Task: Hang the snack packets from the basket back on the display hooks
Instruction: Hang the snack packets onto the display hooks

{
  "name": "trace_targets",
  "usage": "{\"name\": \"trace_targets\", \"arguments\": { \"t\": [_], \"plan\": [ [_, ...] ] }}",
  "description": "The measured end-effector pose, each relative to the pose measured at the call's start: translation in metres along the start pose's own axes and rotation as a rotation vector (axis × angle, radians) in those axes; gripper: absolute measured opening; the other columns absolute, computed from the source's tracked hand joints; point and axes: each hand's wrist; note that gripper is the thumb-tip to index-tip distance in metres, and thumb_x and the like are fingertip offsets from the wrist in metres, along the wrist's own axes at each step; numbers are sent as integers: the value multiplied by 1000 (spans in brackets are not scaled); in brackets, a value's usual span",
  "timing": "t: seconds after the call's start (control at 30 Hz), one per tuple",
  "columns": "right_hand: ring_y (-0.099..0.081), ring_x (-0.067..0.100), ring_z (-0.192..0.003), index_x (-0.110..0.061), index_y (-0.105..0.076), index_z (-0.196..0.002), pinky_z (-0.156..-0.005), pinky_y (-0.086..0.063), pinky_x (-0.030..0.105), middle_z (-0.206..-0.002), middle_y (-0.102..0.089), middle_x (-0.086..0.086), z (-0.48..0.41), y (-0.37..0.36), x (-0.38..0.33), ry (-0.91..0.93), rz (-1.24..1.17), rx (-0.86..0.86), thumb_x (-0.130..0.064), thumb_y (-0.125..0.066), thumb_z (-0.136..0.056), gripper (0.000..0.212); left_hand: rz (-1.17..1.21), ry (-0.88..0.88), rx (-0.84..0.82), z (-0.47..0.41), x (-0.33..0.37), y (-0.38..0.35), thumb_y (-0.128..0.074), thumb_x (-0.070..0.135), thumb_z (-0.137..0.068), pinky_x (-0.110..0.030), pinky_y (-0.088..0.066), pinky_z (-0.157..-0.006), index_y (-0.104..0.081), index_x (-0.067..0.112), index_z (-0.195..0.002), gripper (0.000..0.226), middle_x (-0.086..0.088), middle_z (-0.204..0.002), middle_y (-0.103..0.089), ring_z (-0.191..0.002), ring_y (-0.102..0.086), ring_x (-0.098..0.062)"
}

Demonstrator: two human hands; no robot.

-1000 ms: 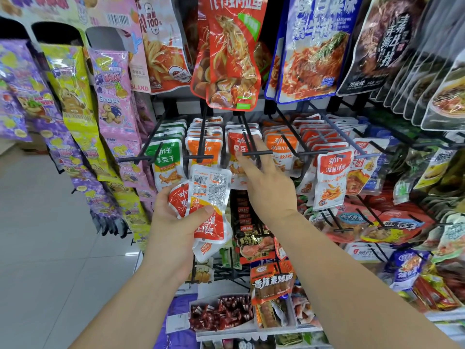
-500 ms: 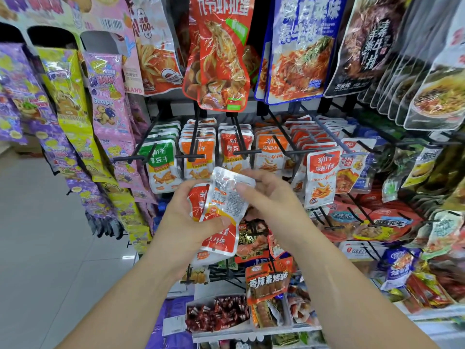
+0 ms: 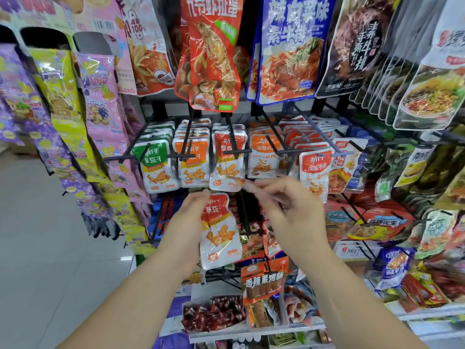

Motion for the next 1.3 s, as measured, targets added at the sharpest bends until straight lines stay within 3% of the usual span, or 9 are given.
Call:
{"name": "trace_targets", "arguments": {
  "t": [0.1,0.23,0.47,0.57,0.67,0.77,1.0,1.2,1.3],
  "plan": [
    [-62,10,-116,-16,-68,-92,-103,-46,20,-114,-73,0,15,-11,18,256,112,-180,-11,-69,-80,13,150,74,-92,-1,5,-2,-65,48,-91,-47,-58,-84,-69,16,-125,47,-13,-112,-78,-98,-77,-32],
    [-53,18,-134,-13,-70,-105,-114,-39,25,-131,-66,5,29,-21,29,272,147,-331,-4,-82,-72,35,-2,-66,-69,-4,1,0,-76,3,-87,-47,-59,-77,-60,17,-128,46,-21,-114,-75,-90,-74,-33],
    [-15,-1,-155,-51,-40,-145,-120,-27,19,-166,-16,-24,20,-4,9,-104,-36,-564,3,-68,-88,83,-91,-214,-20,-5,-5,6,-73,-16,-83,-38,-59,-77,-58,24,-126,60,-13,-112,-76,-99,-75,-26],
    [-22,-2,-152,-71,-22,-143,-122,-32,27,-166,-11,-30,11,9,5,-349,-165,-685,12,-53,-90,103,-169,-281,-16,-5,-3,10,-75,-11,-85,-42,-59,-87,-57,36,-121,62,0,-110,-76,-105,-74,-23],
    [-50,3,-138,-59,-27,-143,-115,-45,36,-155,-44,-19,2,6,2,-472,-323,-549,8,-49,-99,83,-294,-347,-50,1,2,13,-76,-9,-85,-23,-57,-79,-54,42,-118,64,22,-94,-74,-94,-71,-3],
    [-72,14,-109,-30,-56,-132,-93,-58,33,-116,-77,-3,-6,-13,-7,-652,-519,-393,-15,-56,-105,31,-365,-358,-125,7,3,14,-76,-10,-85,-35,-61,-83,-57,39,-120,63,16,-97,-73,-93,-72,-11],
    [-75,27,-91,-8,-72,-104,-82,-61,40,-95,-78,11,-11,-35,-17,-662,-498,-98,-18,-63,-102,13,-329,-338,-34,1,4,16,-82,-3,-82,-33,-59,-81,-59,38,-121,61,7,-104,-75,-95,-74,-14],
    [-56,42,-80,-22,-67,-103,-75,-50,54,-103,-58,38,-26,-26,-24,-477,-491,-102,-37,-58,-104,18,-195,-327,36,-3,5,24,-75,-3,-89,-21,-53,-59,-55,36,-125,58,4,-94,-75,-70,-70,-6],
    [-61,33,-81,-26,-67,-98,-69,-50,40,-93,-66,21,-29,-28,-29,-411,-451,-126,-33,-56,-106,15,-195,-320,34,-4,6,24,-75,-3,-89,-31,-54,-68,-56,34,-126,56,-2,-98,-75,-75,-69,-13]
  ]
}}
Point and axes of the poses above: each hand's wrist, its own z-axis away from the middle knuckle, its own y-axis out of the back of the hand, x = y × z
